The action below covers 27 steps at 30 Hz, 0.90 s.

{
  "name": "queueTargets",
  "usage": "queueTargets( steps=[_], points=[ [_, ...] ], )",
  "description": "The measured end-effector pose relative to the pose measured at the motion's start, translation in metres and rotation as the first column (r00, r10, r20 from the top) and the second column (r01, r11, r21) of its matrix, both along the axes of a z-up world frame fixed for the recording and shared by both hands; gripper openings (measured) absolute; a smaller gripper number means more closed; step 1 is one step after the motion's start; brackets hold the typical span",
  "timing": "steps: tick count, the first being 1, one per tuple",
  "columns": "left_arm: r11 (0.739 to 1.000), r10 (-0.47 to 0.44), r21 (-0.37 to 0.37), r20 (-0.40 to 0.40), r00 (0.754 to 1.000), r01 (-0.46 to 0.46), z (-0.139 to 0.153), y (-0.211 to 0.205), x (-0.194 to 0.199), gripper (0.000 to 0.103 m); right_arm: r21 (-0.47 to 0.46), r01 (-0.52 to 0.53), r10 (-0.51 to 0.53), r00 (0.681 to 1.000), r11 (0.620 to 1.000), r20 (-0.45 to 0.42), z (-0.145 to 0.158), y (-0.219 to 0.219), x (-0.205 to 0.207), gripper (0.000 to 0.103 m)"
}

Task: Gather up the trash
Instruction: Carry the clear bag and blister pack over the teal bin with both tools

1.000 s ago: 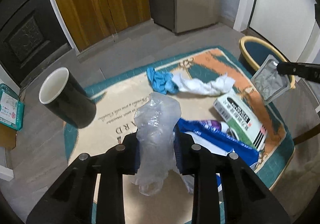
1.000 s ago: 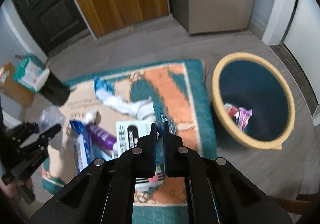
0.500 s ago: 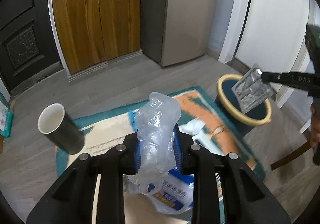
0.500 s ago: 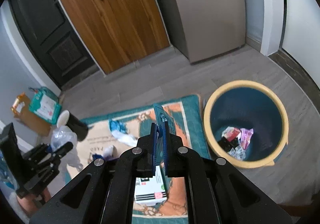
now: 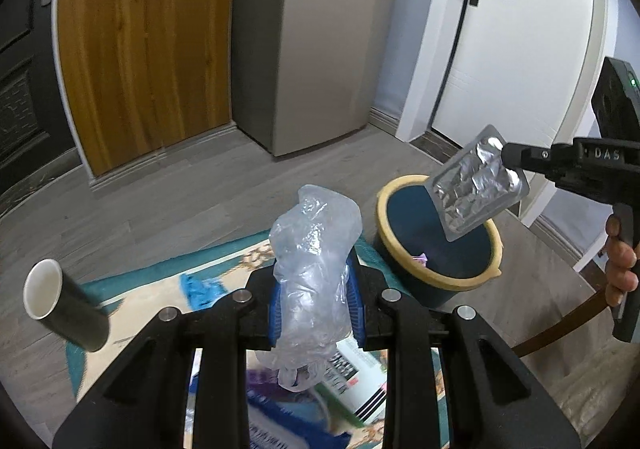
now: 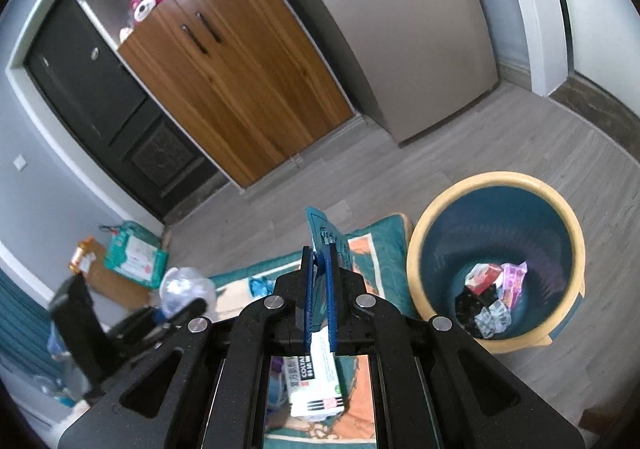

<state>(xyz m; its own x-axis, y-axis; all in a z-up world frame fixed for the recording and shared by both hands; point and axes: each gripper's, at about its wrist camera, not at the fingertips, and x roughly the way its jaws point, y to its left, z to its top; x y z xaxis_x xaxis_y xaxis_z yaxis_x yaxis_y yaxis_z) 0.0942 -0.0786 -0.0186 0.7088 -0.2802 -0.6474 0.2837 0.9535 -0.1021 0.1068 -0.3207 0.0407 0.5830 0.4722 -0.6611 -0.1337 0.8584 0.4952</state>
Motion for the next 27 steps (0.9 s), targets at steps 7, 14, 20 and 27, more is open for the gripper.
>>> queueTargets(
  steps=[7, 14, 20, 27],
  points=[
    [0.998, -0.055, 0.017, 0.003, 0.998, 0.055, -0.005, -0.037, 0.015, 0.025, -0.047, 0.041, -0.041, 0.999, 0.998, 0.000, -0.006, -0.033, 0.019, 0.007],
    [0.990, -0.140, 0.032, -0.013, 0.990, 0.140, -0.021, -0.085, 0.031, 0.025, -0.079, 0.135, -0.140, 0.988, 0.988, -0.066, -0.037, -0.080, 0.037, 0.007],
    [0.979, -0.194, 0.048, -0.056, 0.979, 0.197, -0.044, -0.124, 0.047, 0.025, -0.117, 0.192, -0.206, 0.971, 0.974, -0.120, -0.061, -0.110, 0.036, 0.007],
    [0.967, -0.248, 0.048, -0.062, 0.967, 0.251, -0.063, -0.164, 0.060, 0.025, -0.156, 0.197, -0.222, 0.961, 0.968, -0.167, -0.081, -0.128, 0.035, 0.007]
  ],
)
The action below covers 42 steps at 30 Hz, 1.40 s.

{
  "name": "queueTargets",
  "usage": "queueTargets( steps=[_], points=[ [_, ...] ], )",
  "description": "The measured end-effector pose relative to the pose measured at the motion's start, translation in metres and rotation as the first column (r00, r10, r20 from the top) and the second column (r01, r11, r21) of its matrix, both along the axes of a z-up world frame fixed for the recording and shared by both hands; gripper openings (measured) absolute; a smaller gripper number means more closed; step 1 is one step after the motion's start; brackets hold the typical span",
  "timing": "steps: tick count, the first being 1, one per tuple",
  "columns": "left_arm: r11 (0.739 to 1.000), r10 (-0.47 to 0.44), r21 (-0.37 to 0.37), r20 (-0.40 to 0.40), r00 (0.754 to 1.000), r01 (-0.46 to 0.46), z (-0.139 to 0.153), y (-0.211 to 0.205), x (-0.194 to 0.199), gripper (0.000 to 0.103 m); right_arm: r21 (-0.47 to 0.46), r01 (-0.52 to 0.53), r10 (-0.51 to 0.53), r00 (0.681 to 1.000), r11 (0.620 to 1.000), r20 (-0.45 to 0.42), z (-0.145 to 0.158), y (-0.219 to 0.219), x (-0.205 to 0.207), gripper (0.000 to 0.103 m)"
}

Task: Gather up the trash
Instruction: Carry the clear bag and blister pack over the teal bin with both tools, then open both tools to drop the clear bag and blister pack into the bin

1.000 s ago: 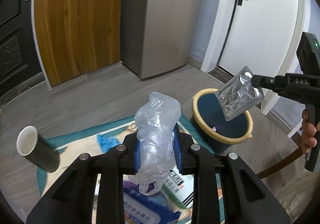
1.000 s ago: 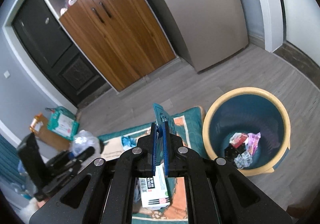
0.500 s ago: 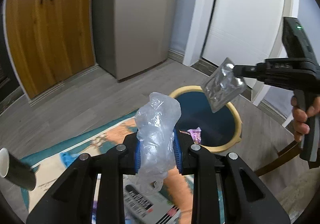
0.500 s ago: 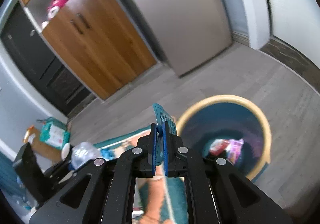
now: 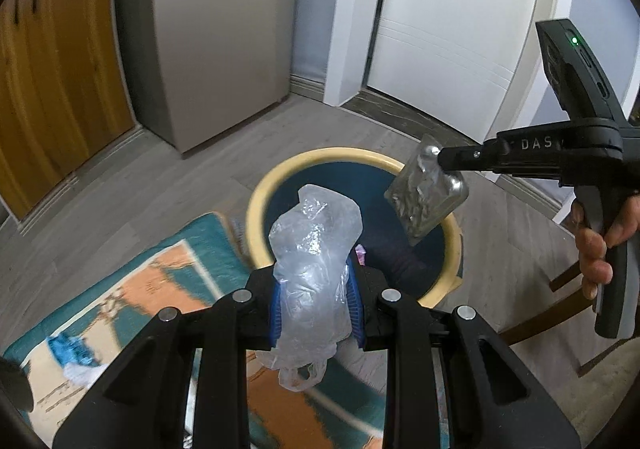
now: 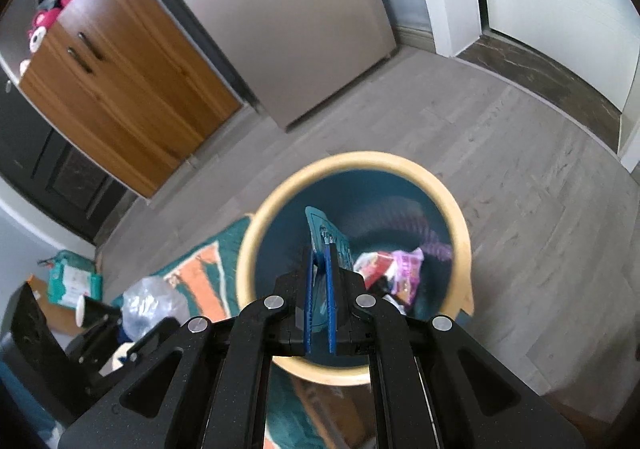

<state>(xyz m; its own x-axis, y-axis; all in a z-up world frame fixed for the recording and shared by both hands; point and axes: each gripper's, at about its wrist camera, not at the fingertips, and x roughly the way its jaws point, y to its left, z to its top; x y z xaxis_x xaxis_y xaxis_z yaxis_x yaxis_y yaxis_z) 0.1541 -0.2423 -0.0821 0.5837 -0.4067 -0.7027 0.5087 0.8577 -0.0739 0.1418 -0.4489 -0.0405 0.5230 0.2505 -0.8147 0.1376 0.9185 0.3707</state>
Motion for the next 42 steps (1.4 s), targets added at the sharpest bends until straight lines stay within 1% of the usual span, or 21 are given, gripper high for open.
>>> queueTargets(
  steps=[5, 9, 13, 15, 19, 20, 22, 24, 26, 28, 30, 32, 33, 34, 36, 38, 39, 42],
  points=[
    [1.000, -0.028, 0.010, -0.005, 1.000, 0.028, -0.012, -0.018, 0.012, 0.025, -0.004, 0.020, -0.020, 1.000, 1.000, -0.012, -0.007, -0.009, 0.000, 0.007],
    [0.999, -0.033, -0.018, -0.015, 0.999, 0.033, -0.018, -0.026, 0.025, 0.025, -0.013, 0.048, -0.049, 0.998, 0.999, -0.034, -0.016, -0.019, 0.003, 0.007],
    [0.999, -0.032, -0.021, -0.012, 0.999, 0.032, -0.023, -0.032, 0.038, 0.025, -0.026, 0.068, -0.069, 0.996, 0.997, -0.060, -0.024, -0.023, 0.004, 0.007],
    [0.999, -0.037, -0.038, 0.003, 0.999, 0.037, -0.021, -0.032, 0.040, 0.025, -0.026, 0.074, -0.076, 0.995, 0.997, -0.063, -0.026, -0.025, 0.004, 0.007],
    [0.991, -0.045, -0.121, 0.075, 0.996, 0.054, -0.003, -0.032, 0.042, 0.026, -0.021, 0.086, -0.087, 0.995, 0.996, -0.054, -0.025, -0.026, 0.005, 0.007],
    [0.990, -0.046, -0.132, 0.088, 0.995, 0.058, 0.001, -0.033, 0.043, 0.026, -0.020, 0.089, -0.090, 0.994, 0.996, -0.054, -0.025, -0.027, 0.005, 0.007],
    [0.987, -0.052, -0.144, 0.107, 0.993, 0.067, 0.004, -0.036, 0.045, 0.027, -0.016, 0.093, -0.094, 0.994, 0.996, -0.059, -0.028, -0.027, 0.006, 0.007],
    [0.987, -0.062, -0.138, 0.111, 0.992, 0.077, 0.003, -0.039, 0.046, 0.027, -0.028, 0.092, -0.094, 0.994, 0.995, -0.063, -0.029, -0.027, 0.006, 0.007],
    [0.989, -0.064, -0.128, 0.102, 0.993, 0.077, -0.003, -0.038, 0.049, 0.030, -0.032, 0.098, -0.100, 0.993, 0.995, -0.067, -0.030, -0.028, 0.007, 0.007],
    [0.989, -0.058, -0.128, 0.077, 0.995, 0.067, -0.010, -0.036, 0.053, 0.035, -0.032, 0.104, -0.106, 0.992, 0.994, -0.069, -0.031, -0.028, 0.007, 0.007],
    [0.989, -0.049, -0.133, 0.057, 0.997, 0.056, -0.015, -0.033, 0.056, 0.035, -0.026, 0.110, -0.112, 0.991, 0.994, -0.074, -0.033, -0.028, 0.007, 0.007],
    [0.989, -0.043, -0.137, 0.048, 0.998, 0.049, -0.017, -0.031, 0.057, 0.037, -0.019, 0.110, -0.111, 0.991, 0.994, -0.078, -0.034, -0.027, 0.008, 0.007],
    [0.989, -0.039, -0.142, 0.047, 0.998, 0.045, -0.018, -0.030, 0.057, 0.040, -0.019, 0.108, -0.109, 0.991, 0.994, -0.079, -0.034, -0.026, 0.008, 0.007],
    [0.988, -0.033, -0.150, 0.046, 0.998, 0.039, -0.017, -0.029, 0.057, 0.048, -0.018, 0.106, -0.107, 0.991, 0.994, -0.078, -0.035, -0.026, 0.009, 0.007],
    [0.987, -0.030, -0.158, 0.048, 0.998, 0.037, -0.016, -0.029, 0.055, 0.060, -0.003, 0.104, -0.104, 0.991, 0.995, -0.078, -0.036, -0.027, 0.009, 0.007],
    [0.988, -0.028, -0.149, 0.054, 0.998, 0.036, -0.017, -0.029, 0.053, 0.064, 0.005, 0.101, -0.100, 0.992, 0.995, -0.080, -0.036, -0.027, 0.010, 0.007],
    [0.990, -0.026, -0.140, 0.055, 0.998, 0.034, -0.017, -0.029, 0.052, 0.070, 0.008, 0.101, -0.100, 0.992, 0.995, -0.080, -0.036, -0.027, 0.010, 0.007],
    [0.991, -0.022, -0.129, 0.057, 0.998, 0.030, -0.020, -0.027, 0.049, 0.072, 0.017, 0.101, -0.100, 0.992, 0.995, -0.075, -0.034, -0.026, 0.010, 0.007]
  ],
)
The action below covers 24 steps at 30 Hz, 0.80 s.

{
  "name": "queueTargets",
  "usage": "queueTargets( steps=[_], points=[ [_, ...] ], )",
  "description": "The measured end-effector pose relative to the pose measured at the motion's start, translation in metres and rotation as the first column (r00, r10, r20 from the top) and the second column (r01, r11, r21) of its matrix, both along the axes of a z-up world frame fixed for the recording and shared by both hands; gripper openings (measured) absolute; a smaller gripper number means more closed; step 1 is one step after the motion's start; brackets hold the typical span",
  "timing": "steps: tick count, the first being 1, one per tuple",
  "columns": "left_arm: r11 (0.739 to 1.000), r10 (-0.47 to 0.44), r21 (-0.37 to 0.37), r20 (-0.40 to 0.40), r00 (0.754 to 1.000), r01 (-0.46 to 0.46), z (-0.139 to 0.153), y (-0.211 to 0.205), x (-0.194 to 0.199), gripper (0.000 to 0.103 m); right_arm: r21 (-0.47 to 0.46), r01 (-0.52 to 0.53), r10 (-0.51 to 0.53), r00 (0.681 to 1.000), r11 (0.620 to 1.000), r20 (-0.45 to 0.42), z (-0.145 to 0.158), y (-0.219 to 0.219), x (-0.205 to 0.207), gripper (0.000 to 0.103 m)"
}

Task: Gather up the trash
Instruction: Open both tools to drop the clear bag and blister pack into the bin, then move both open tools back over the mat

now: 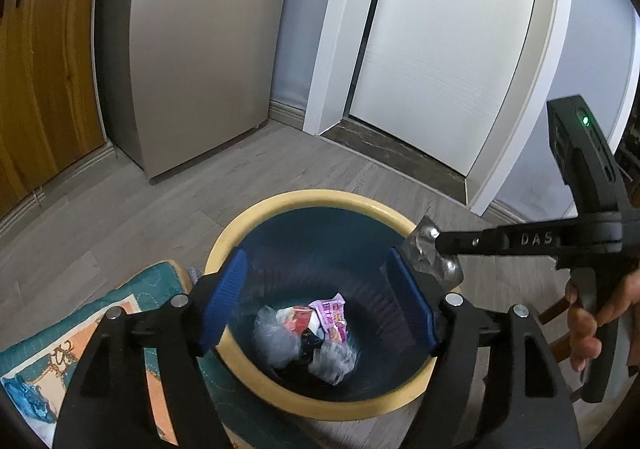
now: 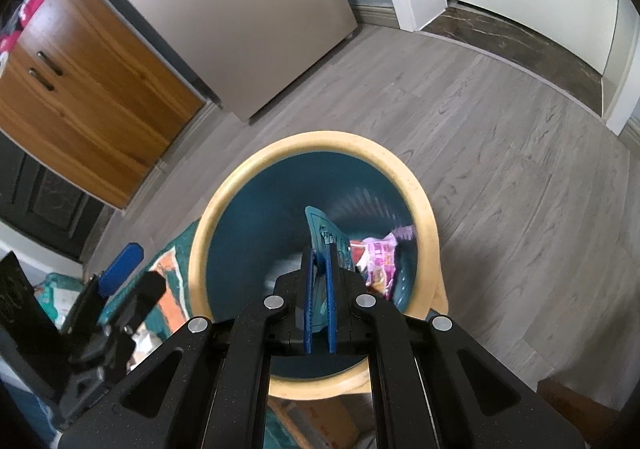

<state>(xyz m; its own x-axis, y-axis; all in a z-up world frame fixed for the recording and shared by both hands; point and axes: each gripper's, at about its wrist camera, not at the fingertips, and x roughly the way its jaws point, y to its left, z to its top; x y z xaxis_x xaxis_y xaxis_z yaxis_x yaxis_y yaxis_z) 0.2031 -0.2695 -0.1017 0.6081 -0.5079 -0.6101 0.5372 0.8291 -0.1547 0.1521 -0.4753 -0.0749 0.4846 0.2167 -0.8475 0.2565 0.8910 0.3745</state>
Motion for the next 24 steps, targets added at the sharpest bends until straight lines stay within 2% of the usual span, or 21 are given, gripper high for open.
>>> queueTargets(
  steps=[2, 4, 8, 10, 12, 13, 15, 18, 24],
  points=[
    [1.000, 0.004, 0.010, -0.002, 1.000, -0.004, 0.000, 0.002, -0.003, 0.075, 0.000, -0.006, 0.006, 1.000, 1.000, 0.002, 0.001, 0.001, 0.000, 0.007],
    [1.000, 0.009, 0.019, 0.007, 1.000, -0.009, 0.001, 0.004, -0.007, 0.083, -0.003, -0.014, 0.014, 1.000, 1.000, 0.000, 0.001, 0.004, 0.001, 0.007],
    [0.999, 0.028, 0.036, 0.023, 0.999, -0.029, 0.004, 0.012, -0.014, 0.092, -0.032, -0.018, 0.018, 1.000, 0.999, -0.008, 0.002, 0.009, 0.002, 0.009],
    [0.998, 0.045, 0.037, 0.030, 0.999, -0.046, 0.008, 0.018, -0.019, 0.097, -0.040, -0.016, 0.016, 1.000, 0.999, -0.004, 0.003, 0.013, 0.003, 0.024],
    [0.997, 0.055, 0.044, 0.037, 0.998, -0.057, 0.012, 0.026, -0.022, 0.097, -0.051, -0.010, 0.010, 1.000, 0.999, 0.014, 0.008, 0.016, 0.000, 0.057],
    [0.997, 0.062, 0.053, 0.044, 0.997, -0.064, 0.014, 0.029, -0.024, 0.097, -0.053, -0.007, 0.008, 1.000, 0.999, 0.024, 0.011, 0.017, 0.000, 0.062],
    [0.995, 0.074, 0.064, 0.060, 0.995, -0.078, 0.019, 0.034, -0.029, 0.097, -0.063, -0.005, 0.008, 0.999, 0.998, 0.050, 0.019, 0.021, -0.002, 0.080],
    [0.993, 0.092, 0.066, 0.079, 0.993, -0.097, 0.028, 0.045, -0.037, 0.097, -0.109, -0.011, 0.022, 0.995, 0.994, 0.098, 0.033, 0.030, -0.005, 0.093],
    [0.988, 0.097, 0.107, 0.138, 0.986, -0.112, 0.049, 0.064, -0.062, 0.097, -0.238, -0.067, 0.112, 0.977, 0.969, 0.181, 0.059, 0.065, -0.016, 0.097]
  ],
)
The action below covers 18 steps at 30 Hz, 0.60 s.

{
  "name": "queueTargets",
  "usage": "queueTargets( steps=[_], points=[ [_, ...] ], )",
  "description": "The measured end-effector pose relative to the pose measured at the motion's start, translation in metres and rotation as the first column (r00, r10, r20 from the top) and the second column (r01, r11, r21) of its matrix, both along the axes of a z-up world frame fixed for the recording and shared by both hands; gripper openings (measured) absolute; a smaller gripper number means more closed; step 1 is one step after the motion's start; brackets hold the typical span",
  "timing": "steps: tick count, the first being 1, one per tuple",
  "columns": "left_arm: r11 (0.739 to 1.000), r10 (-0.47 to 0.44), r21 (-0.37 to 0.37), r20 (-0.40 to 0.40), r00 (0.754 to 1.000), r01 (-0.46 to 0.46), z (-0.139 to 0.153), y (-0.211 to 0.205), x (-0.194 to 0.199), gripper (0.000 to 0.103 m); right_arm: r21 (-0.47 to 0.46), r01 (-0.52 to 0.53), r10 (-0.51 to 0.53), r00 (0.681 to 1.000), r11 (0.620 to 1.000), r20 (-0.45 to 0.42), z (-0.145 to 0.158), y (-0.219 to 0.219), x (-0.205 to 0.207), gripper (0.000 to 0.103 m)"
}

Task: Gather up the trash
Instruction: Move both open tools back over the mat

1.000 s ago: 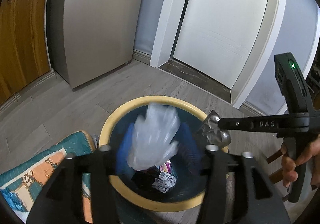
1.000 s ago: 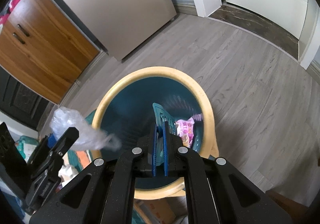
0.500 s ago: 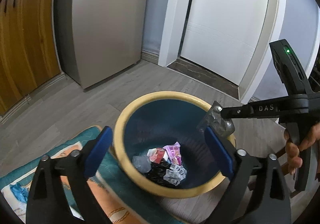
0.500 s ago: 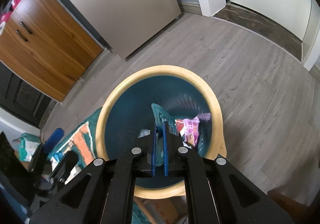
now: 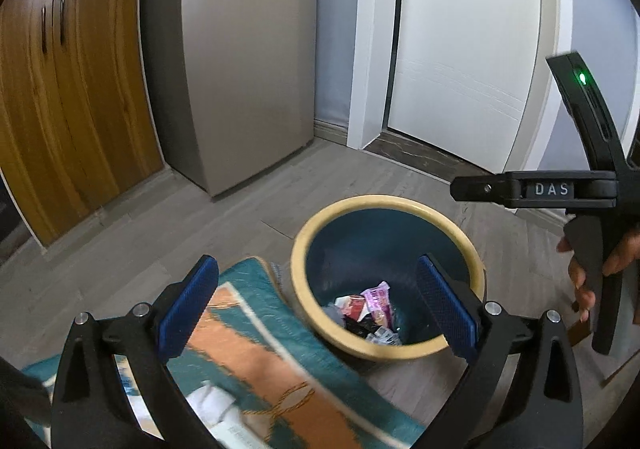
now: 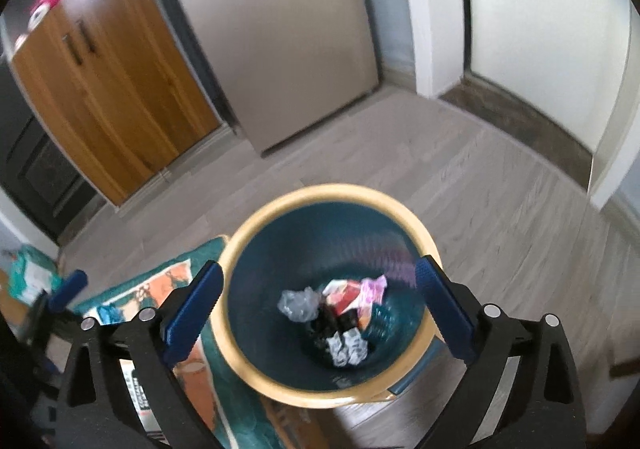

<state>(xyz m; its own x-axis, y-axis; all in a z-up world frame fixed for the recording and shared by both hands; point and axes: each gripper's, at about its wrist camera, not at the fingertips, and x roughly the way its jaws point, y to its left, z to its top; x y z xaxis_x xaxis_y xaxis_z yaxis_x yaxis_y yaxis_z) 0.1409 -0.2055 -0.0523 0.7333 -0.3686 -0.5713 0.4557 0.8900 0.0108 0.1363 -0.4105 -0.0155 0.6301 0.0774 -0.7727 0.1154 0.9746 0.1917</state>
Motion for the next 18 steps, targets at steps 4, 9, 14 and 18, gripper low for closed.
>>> queueTargets(
  steps=[4, 9, 14, 18],
  points=[
    [0.999, -0.005, 0.046, 0.039, 0.999, 0.003, 0.014, 0.014, -0.020, 0.097, -0.056, -0.026, 0.030, 0.997, 0.998, 0.068, 0.018, 0.022, -0.010, 0.098],
    [0.996, -0.002, 0.093, 0.075, 0.997, -0.005, 0.033, 0.044, -0.045, 0.097, -0.128, -0.045, 0.062, 0.990, 0.991, 0.131, 0.035, 0.049, -0.020, 0.098],
    [0.993, 0.045, 0.105, 0.092, 0.995, -0.054, 0.051, 0.090, -0.064, 0.097, -0.140, -0.045, 0.066, 0.987, 0.989, 0.147, 0.044, 0.072, -0.028, 0.098],
    [0.982, 0.106, 0.144, 0.096, 0.990, -0.119, 0.058, 0.129, -0.075, 0.097, -0.119, -0.031, 0.051, 0.985, 0.992, 0.164, 0.047, 0.087, -0.033, 0.098]
  ],
)
